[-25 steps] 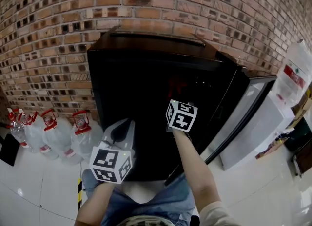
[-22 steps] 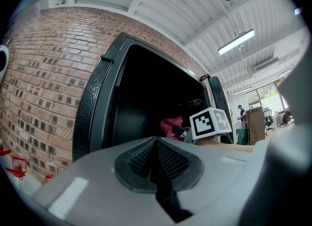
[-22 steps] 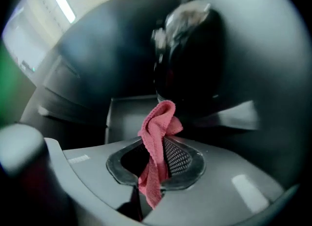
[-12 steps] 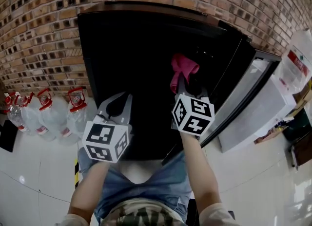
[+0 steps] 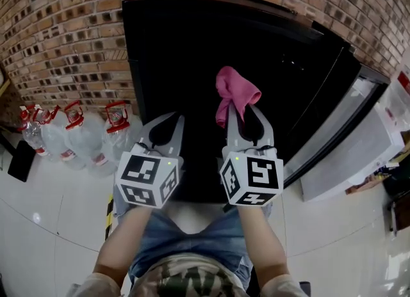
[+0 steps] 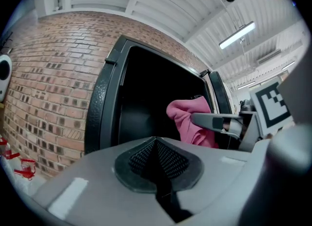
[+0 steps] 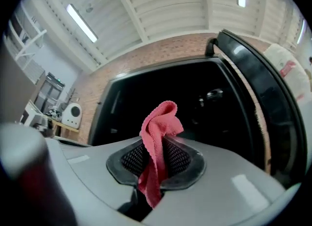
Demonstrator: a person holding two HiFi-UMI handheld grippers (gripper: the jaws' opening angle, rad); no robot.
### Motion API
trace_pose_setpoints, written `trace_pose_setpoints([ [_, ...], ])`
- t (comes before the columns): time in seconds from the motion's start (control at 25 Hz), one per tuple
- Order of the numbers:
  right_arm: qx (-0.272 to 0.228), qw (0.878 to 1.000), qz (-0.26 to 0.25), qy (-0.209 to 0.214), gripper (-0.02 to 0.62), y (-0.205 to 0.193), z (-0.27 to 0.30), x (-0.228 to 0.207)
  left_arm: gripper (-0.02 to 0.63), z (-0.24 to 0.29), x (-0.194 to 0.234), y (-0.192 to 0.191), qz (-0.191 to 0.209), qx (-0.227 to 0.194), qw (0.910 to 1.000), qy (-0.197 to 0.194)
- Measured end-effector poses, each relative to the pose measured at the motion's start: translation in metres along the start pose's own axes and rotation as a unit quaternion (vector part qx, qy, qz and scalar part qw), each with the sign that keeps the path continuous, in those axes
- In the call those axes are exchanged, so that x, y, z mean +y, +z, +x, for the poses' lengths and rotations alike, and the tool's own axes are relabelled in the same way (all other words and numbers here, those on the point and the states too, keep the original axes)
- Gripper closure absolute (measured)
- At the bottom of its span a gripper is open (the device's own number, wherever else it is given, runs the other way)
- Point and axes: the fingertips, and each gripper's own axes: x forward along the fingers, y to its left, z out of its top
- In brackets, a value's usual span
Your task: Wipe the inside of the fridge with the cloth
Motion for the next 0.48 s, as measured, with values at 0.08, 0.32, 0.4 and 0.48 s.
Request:
trace_pose_setpoints([
  [0.08,-0.004,0.999,0.006,0.047,0.525,-0.009,0.001,0.036,0.617,-0.007,0.008,-0.001,-0.004,-0.002,0.9999,0.009],
  [0.32,0.012,0.991,0.026,0.128,0.525,-0.049,0.022,0.099,0.617,-0.025,0.029,-0.002,-0.008,-0.005,0.9995,0.030],
  [0.4,0.015,0.990,0.029,0.136,0.525,-0.059,0.032,0.107,0.617,-0.026,0.031,-0.001,-0.005,-0.009,0.9995,0.030],
  [0.48,0.016,0.990,0.031,0.138,0.525,-0.068,0.042,0.111,0.617,-0.023,0.033,-0.002,-0.007,-0.009,0.9996,0.028],
])
